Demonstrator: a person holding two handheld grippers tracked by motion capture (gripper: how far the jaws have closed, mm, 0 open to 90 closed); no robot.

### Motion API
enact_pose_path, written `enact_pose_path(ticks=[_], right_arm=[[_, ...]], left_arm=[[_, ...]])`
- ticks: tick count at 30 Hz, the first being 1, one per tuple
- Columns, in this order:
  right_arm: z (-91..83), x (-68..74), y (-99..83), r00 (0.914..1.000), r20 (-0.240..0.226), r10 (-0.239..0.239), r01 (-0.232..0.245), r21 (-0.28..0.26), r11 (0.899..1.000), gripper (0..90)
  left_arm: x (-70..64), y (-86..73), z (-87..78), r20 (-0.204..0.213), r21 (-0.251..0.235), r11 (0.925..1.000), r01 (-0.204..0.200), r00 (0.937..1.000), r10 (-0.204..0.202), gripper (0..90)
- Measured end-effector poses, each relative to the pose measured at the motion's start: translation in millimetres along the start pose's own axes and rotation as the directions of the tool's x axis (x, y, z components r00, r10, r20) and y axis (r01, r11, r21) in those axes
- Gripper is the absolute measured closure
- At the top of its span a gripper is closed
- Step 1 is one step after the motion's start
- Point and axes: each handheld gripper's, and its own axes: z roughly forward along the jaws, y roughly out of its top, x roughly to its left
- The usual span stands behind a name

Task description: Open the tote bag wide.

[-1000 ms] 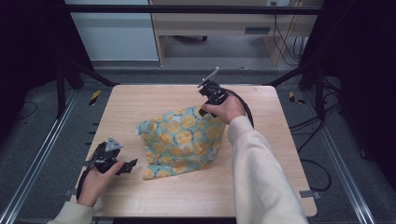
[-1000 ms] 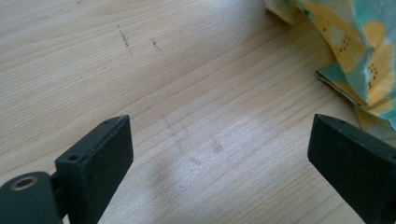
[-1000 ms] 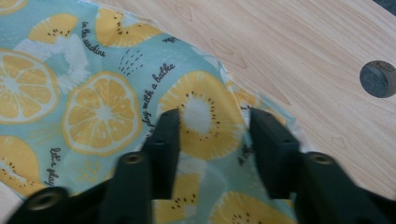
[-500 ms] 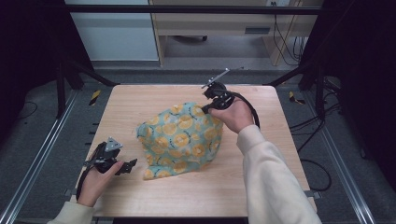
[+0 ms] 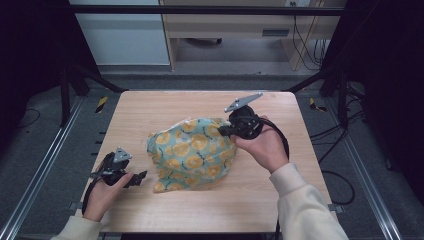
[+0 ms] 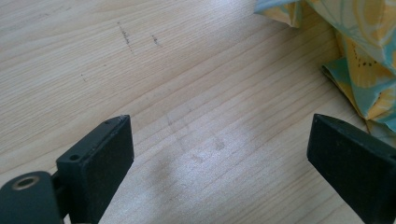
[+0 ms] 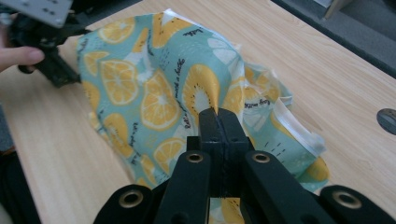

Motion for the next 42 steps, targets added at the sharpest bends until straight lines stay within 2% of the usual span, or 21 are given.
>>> enact_pose_path(ticks=[3,6,7,8,11,12,16,19,22,23,24,25,26,28,29,30,33,35,37,40,42], right_arm=[[-9.8,13.6,-15.2,0.9997,-0.019,-0.017,0.016,-0.02,1.0,90.0],[-13.6,20.2,-24.5,0.9995,-0.024,-0.021,0.02,-0.027,0.999,90.0],[-16.6,25.1,-35.1,0.9992,-0.034,-0.02,0.019,-0.032,0.999,90.0],[-16.6,25.1,-35.1,0.9992,-0.034,-0.02,0.019,-0.032,0.999,90.0],[-18.6,31.1,-56.1,0.9987,-0.05,-0.003,0.002,-0.033,0.999,90.0],[-18.6,31.1,-56.1,0.9987,-0.05,-0.003,0.002,-0.033,0.999,90.0],[-15.6,35.7,-74.2,0.9972,-0.075,0.004,-0.006,-0.032,0.999,90.0],[-10.7,38.7,-86.8,0.996,-0.089,0.014,-0.017,-0.029,0.999,90.0],[-8.9,39.3,-91.2,0.9959,-0.089,0.018,-0.02,-0.023,1.0,90.0],[-6.8,39.1,-95.3,0.9956,-0.091,0.02,-0.022,-0.018,1.0,90.0],[-6.8,39.1,-95.3,0.9956,-0.091,0.02,-0.022,-0.018,1.0,90.0],[-5.0,38.7,-98.6,0.9955,-0.093,0.021,-0.022,-0.011,1.0,90.0],[-5.0,38.7,-98.6,0.9955,-0.093,0.021,-0.022,-0.011,1.0,90.0],[-3.4,38.1,-101.2,0.9953,-0.094,0.026,-0.027,-0.009,1.0,90.0],[-1.6,37.1,-103.1,0.995,-0.096,0.027,-0.027,-0.003,1.0,90.0],[-1.6,37.1,-103.1,0.995,-0.096,0.027,-0.027,-0.003,1.0,90.0],[2.2,36.9,-104.9,0.9947,-0.098,0.03,-0.03,0.009,1.0,90.0],[4.2,37.3,-104.8,0.995,-0.097,0.026,-0.025,0.014,1.0,90.0],[5.1,37.6,-104.4,0.9952,-0.095,0.023,-0.021,0.018,1.0,90.0],[6.2,36.9,-104.7,0.9951,-0.096,0.024,-0.022,0.015,1.0,90.0],[7.0,36.3,-105.6,0.9946,-0.101,0.024,-0.023,0.015,1.0,90.0]], left_arm=[[-0.6,0.3,-0.7,0.002,-0.001,1.0,0.0,1.0,0.0,6.9],[-1.3,1.4,-2.2,0.002,-0.003,1.0,-0.008,1.0,0.008,7.2],[-2.6,3.2,-5.0,0.007,-0.013,0.9999,-0.011,0.9999,0.011,7.8],[-2.6,3.2,-5.0,0.007,-0.013,0.9999,-0.011,0.9999,0.011,7.8],[-8.9,9.9,-13.6,0.031,-0.042,0.9989,-0.018,0.9993,0.02,9.1],[-8.9,9.9,-13.6,0.031,-0.042,0.9989,-0.018,0.9993,0.02,10.0],[-15.5,25.6,-28.8,0.048,-0.091,0.9949,-0.043,0.9977,0.048,11.9],[-16.1,43.7,-39.0,0.04,-0.084,0.9934,-0.078,0.9959,0.081,14.0],[-15.0,52.2,-44.3,0.038,-0.095,0.9923,-0.079,0.9959,0.082,17.2],[-13.5,60.6,-51.0,0.02,-0.105,0.9907,-0.087,0.9958,0.089,17.9],[-13.5,60.6,-51.0,0.02,-0.105,0.9907,-0.087,0.9958,0.089,18.9],[-11.2,69.2,-58.0,0.01,-0.111,0.9898,-0.089,0.9958,0.091,19.5],[-11.2,69.2,-58.0,0.01,-0.111,0.9898,-0.089,0.9958,0.091,20.4],[-11.3,78.5,-61.5,0.009,-0.108,0.9886,-0.105,0.9943,0.106,21.7],[-14.3,88.4,-58.5,0.033,-0.091,0.9875,-0.129,0.9906,0.133,22.6],[-14.3,88.4,-58.5,0.033,-0.091,0.9875,-0.129,0.9906,0.133,22.6],[-21.3,107.3,-46.1,0.07,-0.083,0.9857,-0.147,0.9858,0.153,23.9],[-24.7,115.3,-39.6,0.103,-0.08,0.9864,-0.143,0.9831,0.151,26.4],[-30.9,125.2,-30.1,0.135,-0.057,0.9836,-0.171,0.9748,0.177,27.1],[-40.4,137.0,-12.6,0.142,-0.03,0.9777,-0.208,0.9673,0.21,29.2],[-44.4,141.0,-2.6,0.146,-0.017,0.9764,-0.215,0.9656,0.215,30.6]])
